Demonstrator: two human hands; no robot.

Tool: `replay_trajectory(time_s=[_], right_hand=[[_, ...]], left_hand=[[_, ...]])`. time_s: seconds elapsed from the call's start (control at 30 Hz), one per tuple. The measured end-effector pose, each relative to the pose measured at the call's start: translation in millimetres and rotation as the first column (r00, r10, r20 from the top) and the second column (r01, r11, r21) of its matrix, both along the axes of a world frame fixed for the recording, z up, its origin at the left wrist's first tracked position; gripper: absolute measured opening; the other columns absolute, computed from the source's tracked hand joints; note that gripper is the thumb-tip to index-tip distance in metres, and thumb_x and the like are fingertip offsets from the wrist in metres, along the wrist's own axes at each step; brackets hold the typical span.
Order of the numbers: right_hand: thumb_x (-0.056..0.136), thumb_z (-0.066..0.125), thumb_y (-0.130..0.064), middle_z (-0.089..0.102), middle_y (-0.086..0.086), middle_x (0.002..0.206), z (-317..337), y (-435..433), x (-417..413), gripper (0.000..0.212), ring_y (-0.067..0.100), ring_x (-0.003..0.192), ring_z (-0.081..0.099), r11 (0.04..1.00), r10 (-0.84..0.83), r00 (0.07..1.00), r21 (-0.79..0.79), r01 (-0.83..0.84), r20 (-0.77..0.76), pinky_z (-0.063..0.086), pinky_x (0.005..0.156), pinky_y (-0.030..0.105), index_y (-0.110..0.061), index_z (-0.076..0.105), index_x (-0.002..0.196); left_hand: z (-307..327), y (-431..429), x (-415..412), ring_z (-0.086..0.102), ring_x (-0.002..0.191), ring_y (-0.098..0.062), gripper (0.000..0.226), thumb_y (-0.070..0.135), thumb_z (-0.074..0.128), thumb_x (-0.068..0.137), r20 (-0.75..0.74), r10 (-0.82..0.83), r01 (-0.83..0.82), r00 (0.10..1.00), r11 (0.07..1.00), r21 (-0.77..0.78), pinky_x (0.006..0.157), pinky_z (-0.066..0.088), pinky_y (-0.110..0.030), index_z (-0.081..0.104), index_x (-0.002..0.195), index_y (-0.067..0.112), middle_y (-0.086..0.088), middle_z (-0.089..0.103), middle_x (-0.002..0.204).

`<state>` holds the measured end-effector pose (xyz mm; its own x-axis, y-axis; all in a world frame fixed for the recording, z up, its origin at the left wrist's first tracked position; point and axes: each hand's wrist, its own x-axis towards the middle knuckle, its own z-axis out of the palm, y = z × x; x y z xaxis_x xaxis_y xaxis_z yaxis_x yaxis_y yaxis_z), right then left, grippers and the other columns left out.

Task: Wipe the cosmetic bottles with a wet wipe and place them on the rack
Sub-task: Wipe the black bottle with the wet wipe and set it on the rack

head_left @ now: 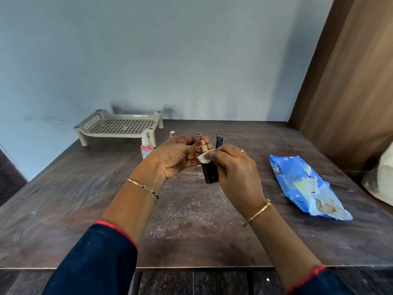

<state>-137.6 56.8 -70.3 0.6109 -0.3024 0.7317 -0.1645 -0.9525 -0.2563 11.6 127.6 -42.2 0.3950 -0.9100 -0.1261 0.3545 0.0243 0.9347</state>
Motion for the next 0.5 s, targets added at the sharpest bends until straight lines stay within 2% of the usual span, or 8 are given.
replay_trajectory(time_s=[0.1,0.23,0.33,0.43,0.5], right_hand=[[0.076,0.068,0.003,0.067,0.007,0.09,-4,3,-4,0.021,0.027,0.074,0.063,0.997,-0.005,1.0,-0.072,0.004,-0.012,0.055,0.057,0.042,-0.005,0.071,0.096],[0.077,0.063,0.005,0.066,0.004,0.089,-23,12,-27,0.023,0.023,0.069,0.061,0.993,0.032,0.999,-0.109,-0.035,-0.028,0.054,0.052,0.038,-0.007,0.07,0.095],[0.072,0.07,0.009,0.067,0.006,0.09,-22,11,-27,0.028,0.025,0.071,0.062,0.995,0.018,0.999,-0.102,-0.021,-0.032,0.054,0.052,0.04,-0.006,0.07,0.095],[0.073,0.072,0.005,0.067,0.009,0.09,-8,4,-16,0.025,0.029,0.073,0.062,0.993,-0.02,1.0,-0.117,0.021,0.009,0.055,0.054,0.04,-0.004,0.071,0.097],[0.076,0.07,0.0,0.066,0.01,0.091,-2,4,-11,0.024,0.029,0.076,0.062,0.989,-0.036,0.999,-0.146,0.037,0.013,0.055,0.055,0.04,-0.005,0.071,0.1]], left_hand=[[1,1,-4,0.07,0.086,-0.018,0.027,-0.007,0.051,0.089,-0.031,0.038,-0.038,0.999,0.999,-0.006,0.075,0.06,-0.033,0.06,0.114,-0.004,-0.013,0.069,0.101],[-3,5,-3,0.066,0.104,-0.024,0.03,-0.005,0.051,0.089,-0.032,0.064,-0.064,0.997,0.998,-0.009,0.077,0.059,-0.034,0.059,0.118,-0.003,-0.015,0.069,0.108],[-4,5,-8,0.069,0.096,-0.021,0.027,-0.002,0.054,0.088,0.015,0.033,-0.034,0.999,0.999,0.01,0.076,0.059,-0.033,0.061,0.114,-0.002,-0.013,0.07,0.102],[-3,3,-17,0.067,0.086,-0.019,0.022,-0.003,0.055,0.088,0.055,-0.001,0.0,0.998,1.0,0.017,0.076,0.059,-0.033,0.063,0.108,-0.001,-0.011,0.069,0.093],[-2,3,-18,0.064,0.087,-0.019,0.023,-0.003,0.056,0.087,0.069,0.009,-0.01,0.998,1.0,0.011,0.08,0.058,-0.035,0.063,0.109,-0.002,-0.011,0.068,0.092]])
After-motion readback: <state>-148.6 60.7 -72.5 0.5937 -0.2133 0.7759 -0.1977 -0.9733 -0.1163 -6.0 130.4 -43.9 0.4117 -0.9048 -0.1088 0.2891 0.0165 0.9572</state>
